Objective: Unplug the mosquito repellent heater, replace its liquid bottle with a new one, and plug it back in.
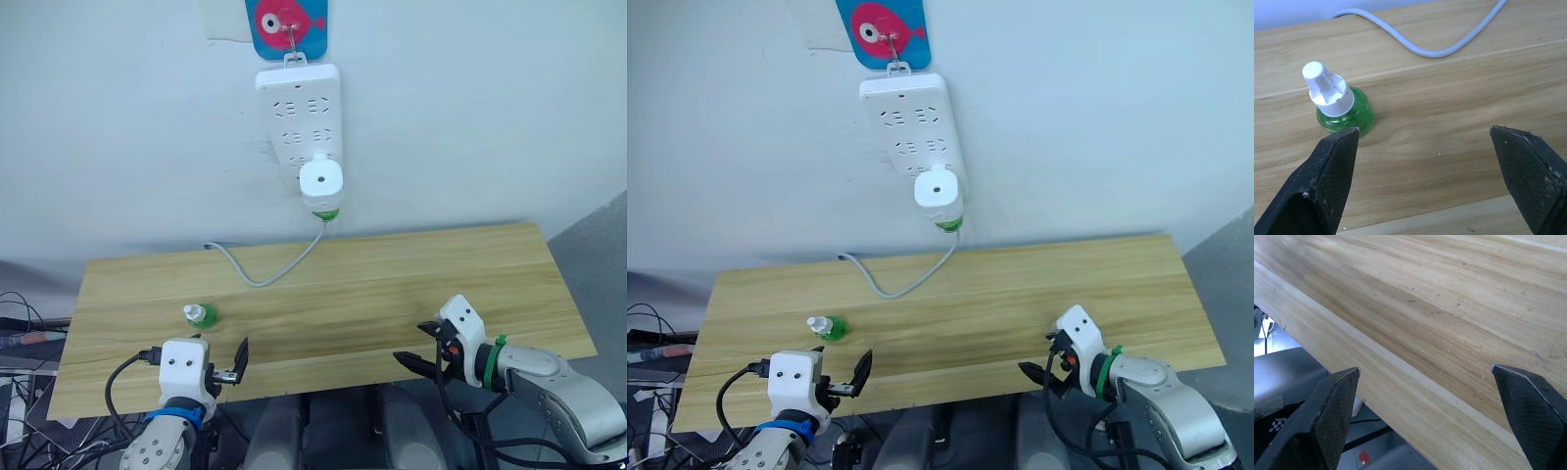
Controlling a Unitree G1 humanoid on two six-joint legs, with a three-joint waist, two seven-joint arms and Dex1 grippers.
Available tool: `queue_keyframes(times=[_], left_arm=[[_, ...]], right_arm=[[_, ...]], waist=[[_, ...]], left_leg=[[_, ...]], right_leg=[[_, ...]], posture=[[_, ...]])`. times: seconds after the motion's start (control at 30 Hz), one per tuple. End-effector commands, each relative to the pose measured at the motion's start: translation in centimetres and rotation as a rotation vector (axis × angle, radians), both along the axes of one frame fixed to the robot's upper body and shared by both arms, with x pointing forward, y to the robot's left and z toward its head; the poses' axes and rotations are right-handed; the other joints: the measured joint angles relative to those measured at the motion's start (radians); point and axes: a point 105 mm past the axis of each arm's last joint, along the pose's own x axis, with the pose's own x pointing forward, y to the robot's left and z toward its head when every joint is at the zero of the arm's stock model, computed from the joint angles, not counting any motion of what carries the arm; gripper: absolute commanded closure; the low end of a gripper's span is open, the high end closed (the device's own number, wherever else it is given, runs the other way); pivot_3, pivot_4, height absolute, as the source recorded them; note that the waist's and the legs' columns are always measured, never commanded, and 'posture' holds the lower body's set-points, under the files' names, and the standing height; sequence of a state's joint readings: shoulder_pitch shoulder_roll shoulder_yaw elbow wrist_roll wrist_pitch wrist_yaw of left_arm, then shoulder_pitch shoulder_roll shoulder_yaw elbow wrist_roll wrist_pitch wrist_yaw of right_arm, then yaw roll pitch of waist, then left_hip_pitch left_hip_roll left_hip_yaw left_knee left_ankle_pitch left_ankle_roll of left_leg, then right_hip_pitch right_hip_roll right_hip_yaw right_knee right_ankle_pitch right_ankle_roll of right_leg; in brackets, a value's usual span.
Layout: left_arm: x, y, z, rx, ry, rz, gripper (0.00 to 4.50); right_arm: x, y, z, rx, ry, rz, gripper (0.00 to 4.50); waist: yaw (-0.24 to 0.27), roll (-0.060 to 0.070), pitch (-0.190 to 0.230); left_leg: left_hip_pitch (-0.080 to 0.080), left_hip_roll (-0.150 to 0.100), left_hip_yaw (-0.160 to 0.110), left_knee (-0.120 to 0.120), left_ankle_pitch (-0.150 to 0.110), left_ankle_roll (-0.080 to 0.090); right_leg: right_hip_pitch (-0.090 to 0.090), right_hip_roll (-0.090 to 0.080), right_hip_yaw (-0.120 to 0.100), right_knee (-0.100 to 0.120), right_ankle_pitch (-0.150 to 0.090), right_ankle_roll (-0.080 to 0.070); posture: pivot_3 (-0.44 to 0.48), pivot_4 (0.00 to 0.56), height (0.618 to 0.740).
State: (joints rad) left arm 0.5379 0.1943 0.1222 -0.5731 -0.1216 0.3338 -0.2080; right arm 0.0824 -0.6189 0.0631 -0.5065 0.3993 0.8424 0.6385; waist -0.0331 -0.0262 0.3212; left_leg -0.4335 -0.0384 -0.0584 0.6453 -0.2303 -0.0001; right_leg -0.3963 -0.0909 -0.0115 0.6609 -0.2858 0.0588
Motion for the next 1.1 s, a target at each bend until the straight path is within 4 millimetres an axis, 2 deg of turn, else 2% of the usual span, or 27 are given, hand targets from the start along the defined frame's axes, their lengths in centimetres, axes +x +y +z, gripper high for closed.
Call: queue_keyframes(times=[0.03,0.77,0.93,1.1], left_arm=[[-0.1,0.0,0.1,0.009,-0.021,-0.012,0.01],[0.9,0.0,-0.1,0.001,-0.058,-0.034,0.01],[1.1,-0.7,0.1,-0.033,-0.028,-0.107,0.01],[2.7,-1.1,1.2,-0.058,-0.047,-0.208,0.01]], right_arm=[[0.3,0.6,0.5,0.02,-0.028,0.016,0.0],[1.3,0.8,0.6,0.028,-0.066,0.021,0.0],[1.5,1.9,2.7,0.049,-0.133,0.092,0.0],[2.6,2.9,5.8,0.076,-0.254,0.158,0.0]], waist=[[0.0,0.0,0.0],[0.0,0.001,-0.003],[-0.001,0.001,-0.003],[-0.009,0.001,-0.016]], left_leg=[[0.0,0.0,0.0,0.0,0.0,0.0],[0.0,-0.001,0.001,0.001,0.0,0.0],[0.0,-0.001,0.001,0.002,0.0,-0.001],[0.001,-0.001,0.001,0.002,0.002,-0.002]], right_leg=[[0.0,0.0,0.0,0.0,0.0,0.0],[0.0,0.002,-0.002,0.002,0.002,0.004],[0.0,0.002,-0.002,0.003,0.002,0.004],[0.0,0.005,-0.002,0.005,0.003,0.004]], posture=[[-0.101,0.318,0.734],[-0.113,0.294,0.734],[-0.125,0.283,0.734],[-0.152,0.253,0.734]])
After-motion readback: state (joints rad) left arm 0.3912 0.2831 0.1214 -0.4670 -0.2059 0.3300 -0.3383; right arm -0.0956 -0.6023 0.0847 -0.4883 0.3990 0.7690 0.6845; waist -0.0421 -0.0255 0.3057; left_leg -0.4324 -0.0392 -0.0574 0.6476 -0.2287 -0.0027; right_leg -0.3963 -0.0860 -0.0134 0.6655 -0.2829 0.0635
